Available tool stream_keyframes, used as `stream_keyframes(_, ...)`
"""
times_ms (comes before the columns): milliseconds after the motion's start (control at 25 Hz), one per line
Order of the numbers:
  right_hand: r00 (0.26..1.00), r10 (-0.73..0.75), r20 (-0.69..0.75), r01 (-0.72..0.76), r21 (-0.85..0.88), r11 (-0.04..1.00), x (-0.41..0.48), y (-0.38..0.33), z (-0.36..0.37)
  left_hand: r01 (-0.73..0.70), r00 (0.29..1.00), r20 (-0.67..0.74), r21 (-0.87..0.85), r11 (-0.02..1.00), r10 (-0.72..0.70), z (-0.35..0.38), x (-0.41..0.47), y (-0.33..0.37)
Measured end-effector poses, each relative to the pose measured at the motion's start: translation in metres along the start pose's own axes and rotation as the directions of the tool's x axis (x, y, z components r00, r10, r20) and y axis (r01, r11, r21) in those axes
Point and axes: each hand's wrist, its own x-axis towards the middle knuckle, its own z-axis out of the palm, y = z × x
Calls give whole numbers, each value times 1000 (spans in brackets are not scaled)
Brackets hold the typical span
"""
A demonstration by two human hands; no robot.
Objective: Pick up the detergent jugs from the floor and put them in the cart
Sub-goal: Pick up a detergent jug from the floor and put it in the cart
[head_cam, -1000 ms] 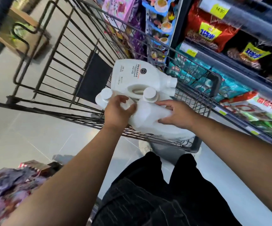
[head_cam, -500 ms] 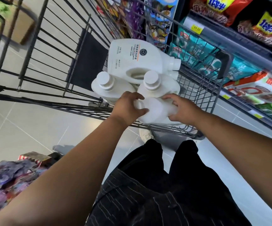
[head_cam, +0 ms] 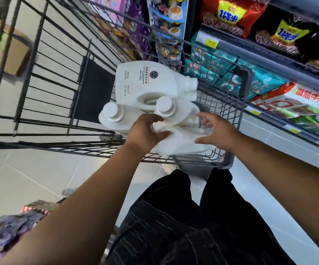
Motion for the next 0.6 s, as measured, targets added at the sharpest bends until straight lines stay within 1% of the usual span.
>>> stream_keyframes(120, 992, 17, -123, -5, 93, 996, -17, 2, -28, -92, 993, -77, -56, 994, 88, -8, 0, 23)
stream_keyframes(200, 978, 24, -207, 10, 161, 987, -37, 5, -52, -187, 980, -86, -62, 980, 181, -10, -3, 54)
stream_keyframes(320, 937, 65, -343, 32, 269, 963, -74, 20, -93, -298, 954, -9, -59, 953, 298, 2, -7, 117)
stream_keyframes(440, 884, 100, -458, 81, 358, 930, -123, 49, -137, -380, 919, 79, -77, 922, 385, 33, -13, 191)
stream_keyframes(520, 835, 103, -540, 127, 372, 919, -159, 78, -168, -448, 879, 143, -81, 890, 455, 62, -20, 246)
stream_keyframes(600, 788, 128, -603, 154, 393, 907, -205, 115, -203, -517, 833, 177, -89, 851, 525, 105, -39, 306)
